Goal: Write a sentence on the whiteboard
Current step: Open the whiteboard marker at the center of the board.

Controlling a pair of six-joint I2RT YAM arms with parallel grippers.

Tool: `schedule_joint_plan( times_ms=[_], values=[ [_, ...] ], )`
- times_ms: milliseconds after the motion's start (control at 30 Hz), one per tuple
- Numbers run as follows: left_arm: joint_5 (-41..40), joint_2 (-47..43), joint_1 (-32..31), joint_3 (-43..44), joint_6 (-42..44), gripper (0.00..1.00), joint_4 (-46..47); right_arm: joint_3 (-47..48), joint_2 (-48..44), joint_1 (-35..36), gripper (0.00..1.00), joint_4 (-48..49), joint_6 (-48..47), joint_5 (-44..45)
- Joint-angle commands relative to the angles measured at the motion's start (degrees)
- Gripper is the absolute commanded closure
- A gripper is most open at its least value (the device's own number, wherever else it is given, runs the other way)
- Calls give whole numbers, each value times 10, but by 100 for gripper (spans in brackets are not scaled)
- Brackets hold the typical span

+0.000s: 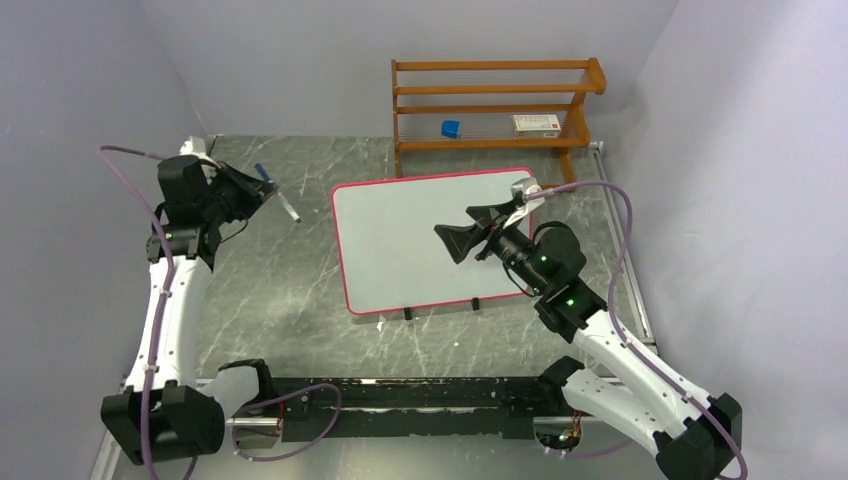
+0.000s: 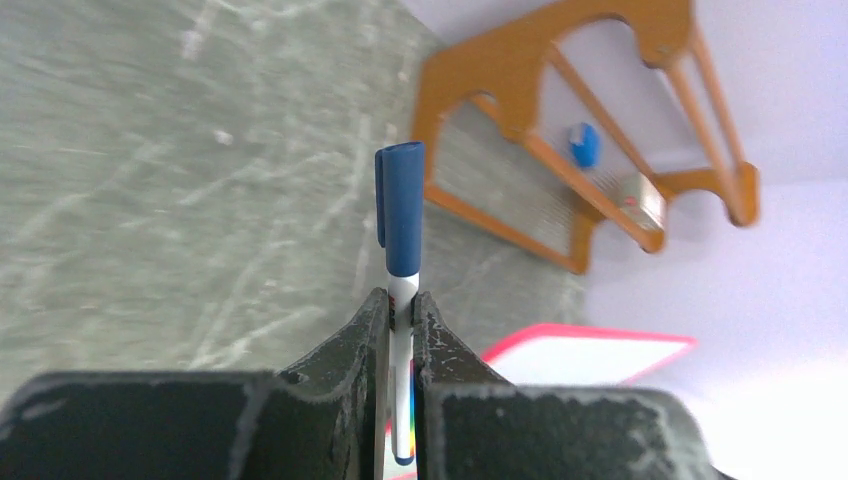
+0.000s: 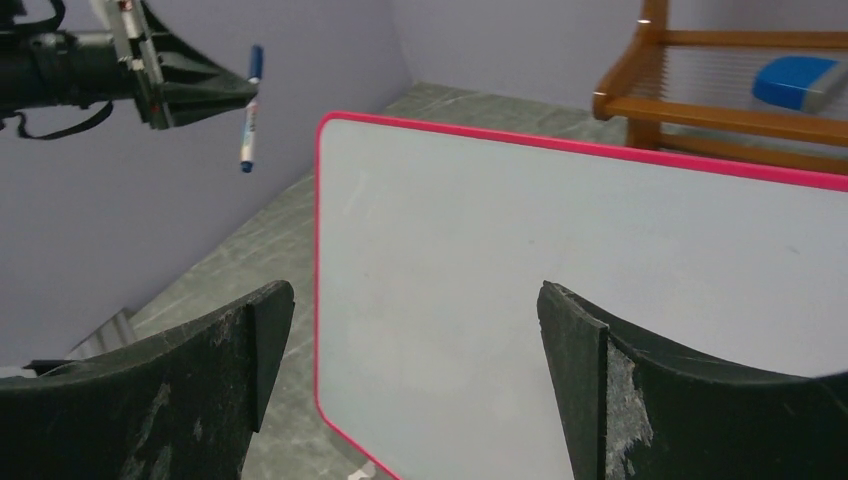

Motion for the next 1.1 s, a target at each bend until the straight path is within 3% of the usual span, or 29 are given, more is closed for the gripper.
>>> schedule_joint_plan(
  times_ms=[0,167,600,867,1067],
  values=[
    [12,-11,-96,27,-99,95,73,25,19,34,4,65,-19,-2],
    [-98,-17,-245,32,-173,95,128,48,46,65,4,85,-39,15],
    [-245,-26,-438,-25,-281,95,271,68,105,134,10,208,-37,85],
    [-292,-10,-510,-37,-298,95,312,87,155,165,23,229,-50,147],
    [-320,-14,-530,-44,-305,95,317,89,174,178,35,227,-61,168]
  ],
)
